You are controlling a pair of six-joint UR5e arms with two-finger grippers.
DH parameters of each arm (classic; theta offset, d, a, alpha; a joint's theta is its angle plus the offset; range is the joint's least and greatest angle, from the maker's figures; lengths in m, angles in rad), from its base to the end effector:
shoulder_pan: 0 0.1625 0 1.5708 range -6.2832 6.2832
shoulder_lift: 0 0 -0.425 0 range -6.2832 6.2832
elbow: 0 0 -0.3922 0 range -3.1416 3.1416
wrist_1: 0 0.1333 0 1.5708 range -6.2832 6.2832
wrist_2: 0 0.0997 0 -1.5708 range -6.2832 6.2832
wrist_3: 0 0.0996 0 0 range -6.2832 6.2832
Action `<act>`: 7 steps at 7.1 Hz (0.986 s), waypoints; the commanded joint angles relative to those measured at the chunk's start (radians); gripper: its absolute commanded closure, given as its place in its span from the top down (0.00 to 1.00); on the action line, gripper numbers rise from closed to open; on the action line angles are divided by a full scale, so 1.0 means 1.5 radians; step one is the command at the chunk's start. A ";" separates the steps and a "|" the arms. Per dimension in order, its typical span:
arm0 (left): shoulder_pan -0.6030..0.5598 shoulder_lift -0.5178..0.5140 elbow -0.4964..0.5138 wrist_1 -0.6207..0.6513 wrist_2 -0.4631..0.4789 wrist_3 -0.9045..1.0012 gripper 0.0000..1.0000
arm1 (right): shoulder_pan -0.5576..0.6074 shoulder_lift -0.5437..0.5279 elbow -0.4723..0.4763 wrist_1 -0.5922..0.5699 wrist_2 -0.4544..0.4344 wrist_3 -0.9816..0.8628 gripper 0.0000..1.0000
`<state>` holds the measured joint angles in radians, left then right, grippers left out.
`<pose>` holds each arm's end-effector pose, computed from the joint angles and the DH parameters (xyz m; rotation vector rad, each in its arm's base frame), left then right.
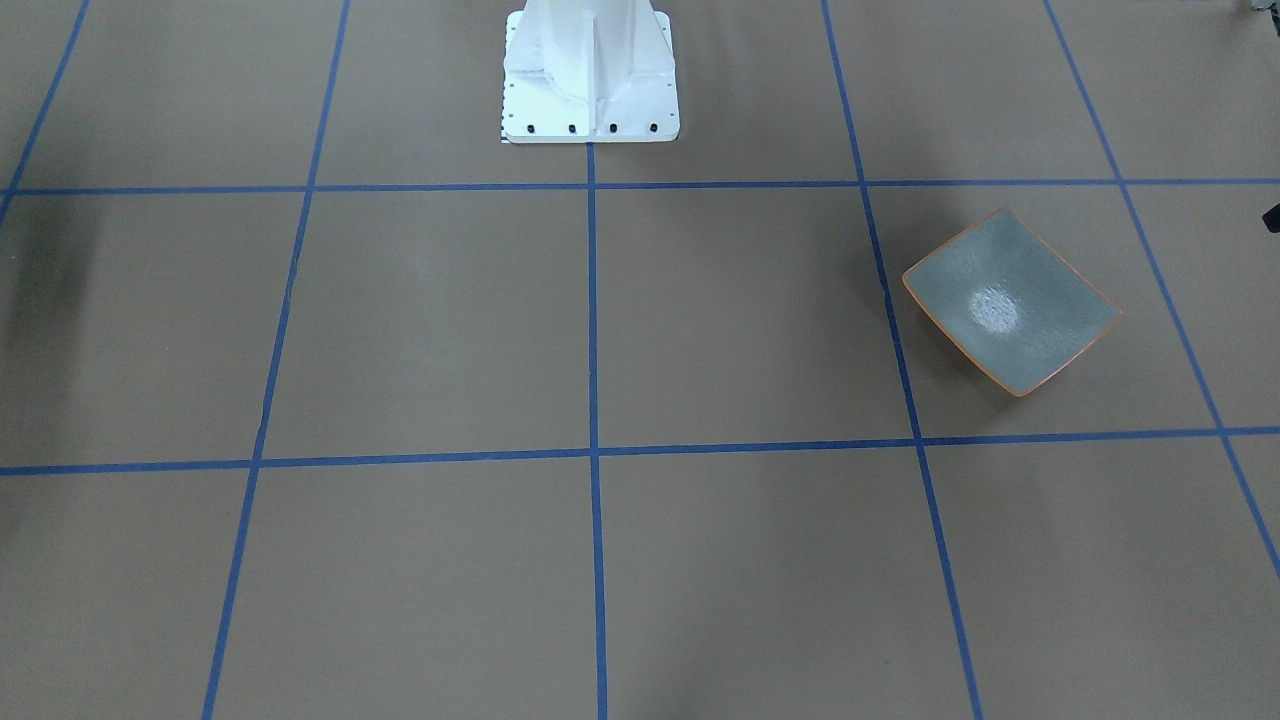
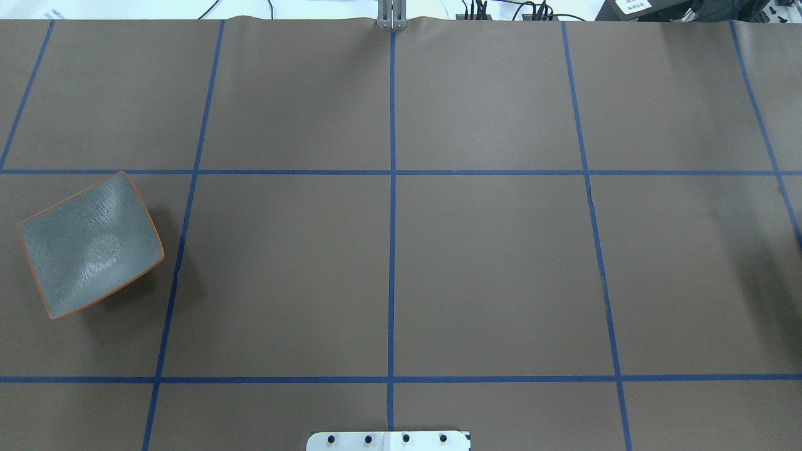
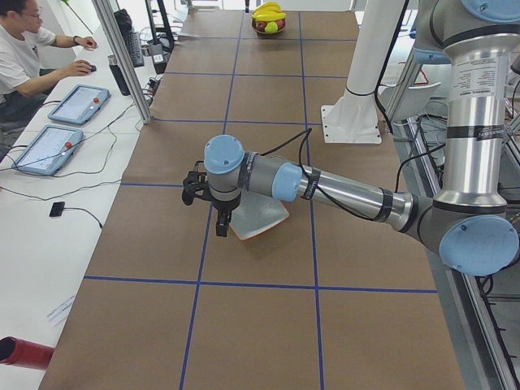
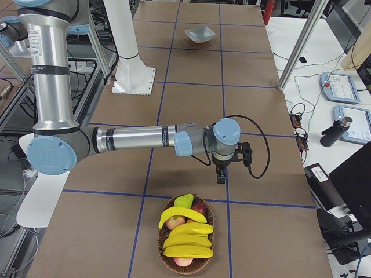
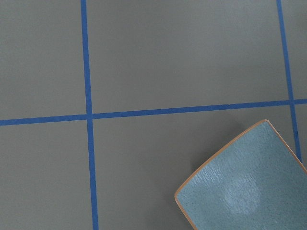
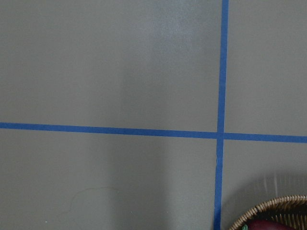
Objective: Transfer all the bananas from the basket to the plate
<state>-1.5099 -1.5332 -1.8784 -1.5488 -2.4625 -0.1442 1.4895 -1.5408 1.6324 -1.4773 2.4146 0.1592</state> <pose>-0.0268 -0.4765 0.5188 0.1392 0.9056 0.0332 0.0170 -0.5166 0.5982 0.0718 -0.8559 -0.0050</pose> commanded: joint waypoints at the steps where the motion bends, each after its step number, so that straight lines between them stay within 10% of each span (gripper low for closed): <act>1: 0.002 0.000 0.001 0.001 -0.002 -0.002 1.00 | 0.000 -0.009 0.008 0.001 -0.001 0.003 1.00; 7: 0.030 -0.003 -0.012 -0.014 -0.002 -0.089 1.00 | 0.019 -0.199 0.078 0.049 -0.071 -0.059 0.99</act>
<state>-1.4701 -1.5367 -1.8943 -1.5648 -2.4651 -0.2661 1.5146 -1.7978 1.7546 -1.4041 2.3287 0.1236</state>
